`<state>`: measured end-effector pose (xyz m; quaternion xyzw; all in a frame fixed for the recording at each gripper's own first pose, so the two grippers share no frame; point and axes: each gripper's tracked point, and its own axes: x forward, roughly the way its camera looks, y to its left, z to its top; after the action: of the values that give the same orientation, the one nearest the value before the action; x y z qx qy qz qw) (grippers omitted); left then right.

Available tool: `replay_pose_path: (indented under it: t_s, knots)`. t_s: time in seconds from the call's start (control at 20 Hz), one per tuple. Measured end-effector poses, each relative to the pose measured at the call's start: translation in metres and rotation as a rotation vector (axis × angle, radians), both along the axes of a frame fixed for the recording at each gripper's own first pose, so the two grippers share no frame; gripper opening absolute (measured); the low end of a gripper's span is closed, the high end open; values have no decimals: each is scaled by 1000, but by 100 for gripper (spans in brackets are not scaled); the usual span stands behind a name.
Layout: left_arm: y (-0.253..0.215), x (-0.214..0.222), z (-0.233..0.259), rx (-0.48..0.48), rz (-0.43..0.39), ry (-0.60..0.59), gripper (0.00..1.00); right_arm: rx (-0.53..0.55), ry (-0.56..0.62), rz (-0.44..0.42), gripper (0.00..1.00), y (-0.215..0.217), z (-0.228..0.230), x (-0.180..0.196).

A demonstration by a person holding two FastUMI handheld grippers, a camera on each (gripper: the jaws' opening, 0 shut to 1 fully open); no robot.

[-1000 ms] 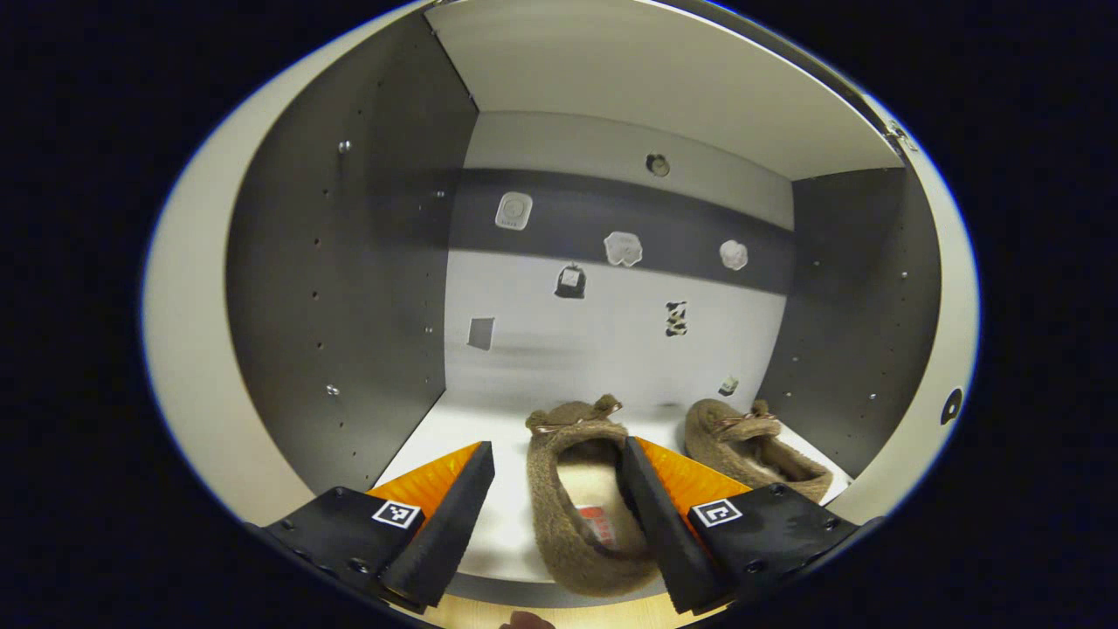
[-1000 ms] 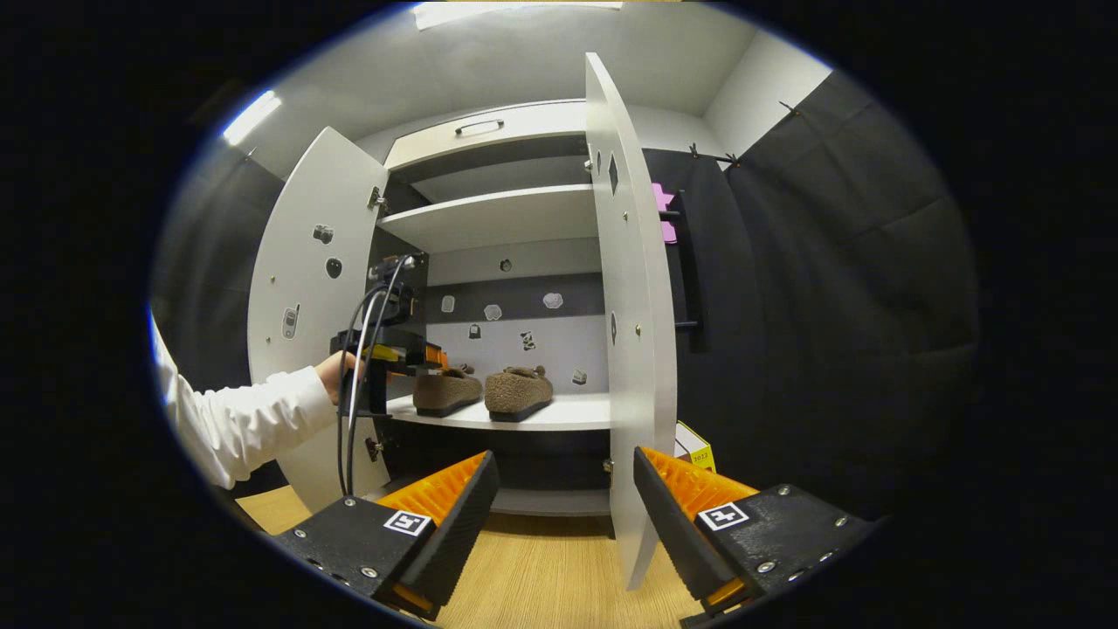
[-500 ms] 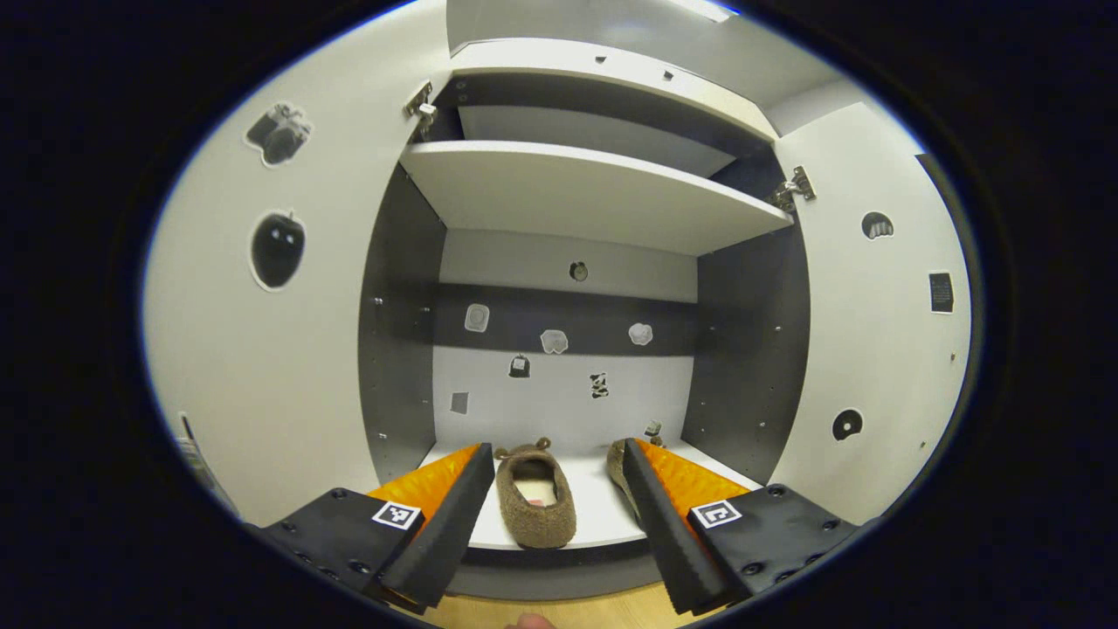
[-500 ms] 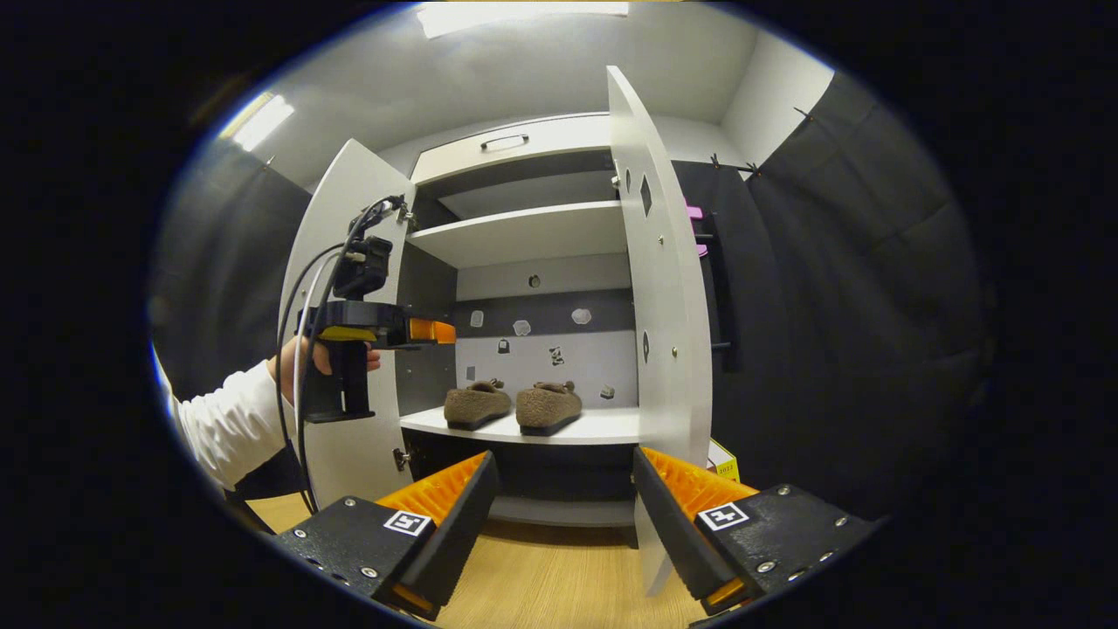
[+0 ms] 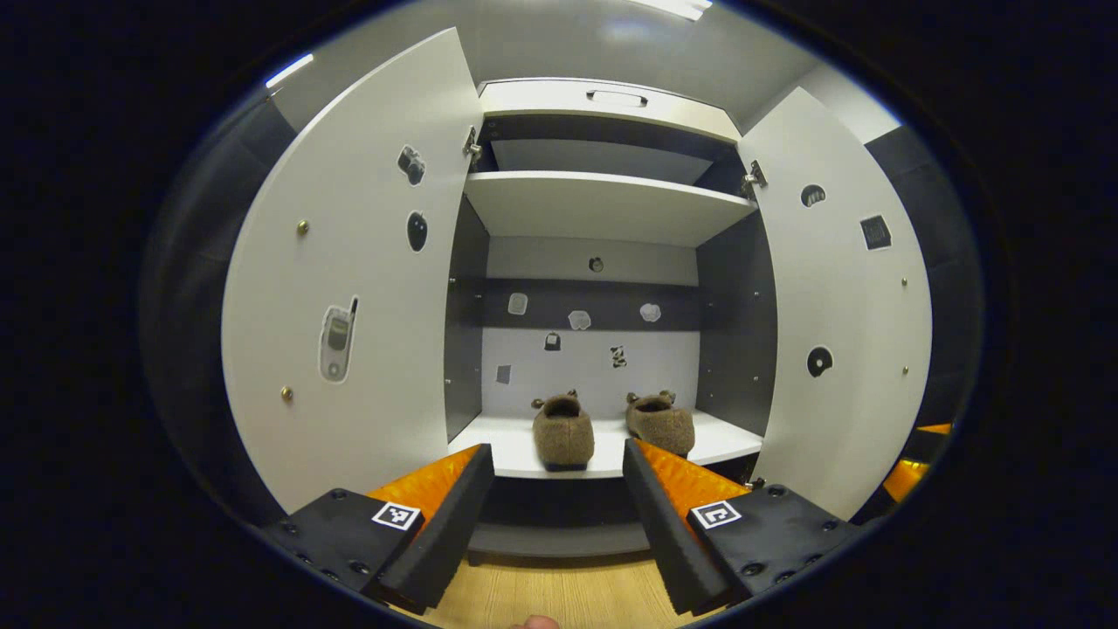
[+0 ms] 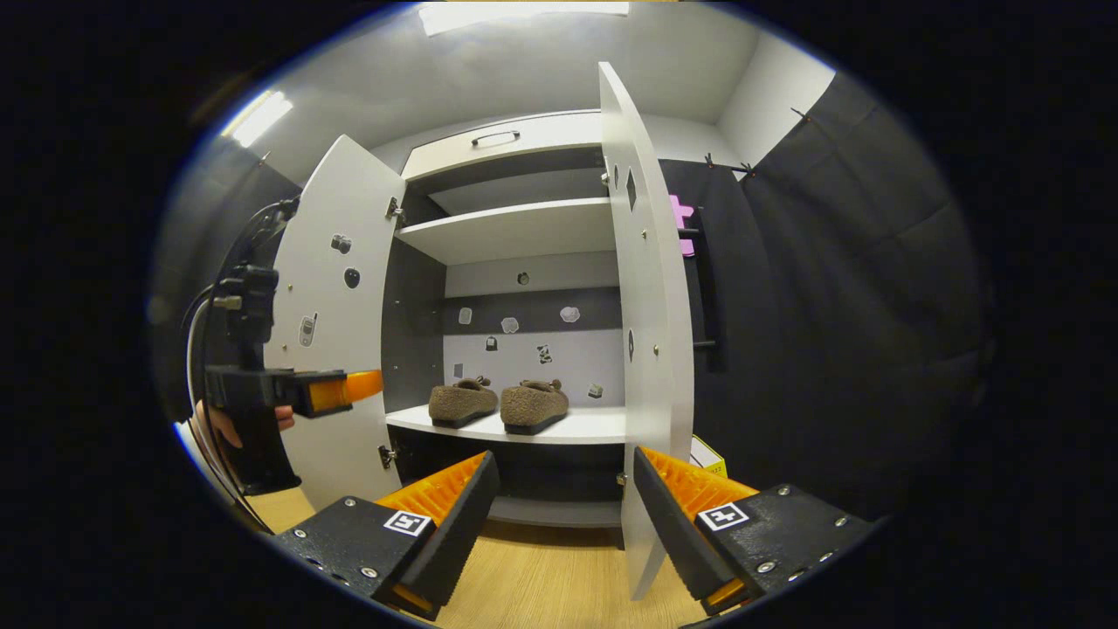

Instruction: Grab one shoe with the right hand and put it into the shoe cabinet, grab the other shoe with the left hand and put it into the shoe cabinet; then close the right door with the right hand and the left door with the left hand.

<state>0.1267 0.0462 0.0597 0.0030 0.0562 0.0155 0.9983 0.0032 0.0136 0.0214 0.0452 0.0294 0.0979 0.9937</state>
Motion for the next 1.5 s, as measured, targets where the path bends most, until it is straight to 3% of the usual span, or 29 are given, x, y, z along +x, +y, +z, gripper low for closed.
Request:
replay_pose_path:
  t_s: [0.05,0.4,0.65,0.75,0.8,1.0,1.5]
  knots:
    - [-4,-8,-7,-7,-3,-1,97,-1,0,-1,95,0,0,0]
    - [-26,-43,-38,-76,-42,3,96,-56,-55,-98,95,-50,32,7]
    - [-21,-53,-44,-47,-30,9,97,-154,-171,-277,95,-134,99,25]
    - [-15,-54,-44,-7,-18,1,96,-190,-159,-337,95,-160,110,36]
    - [-9,-54,-42,12,-9,-10,94,-198,-147,-349,100,-174,78,75]
    - [-2,-53,-43,-24,1,-8,97,-191,-154,-353,95,-191,89,105]
    - [8,-51,-50,-41,10,4,97,-226,-205,-356,92,-188,103,127]
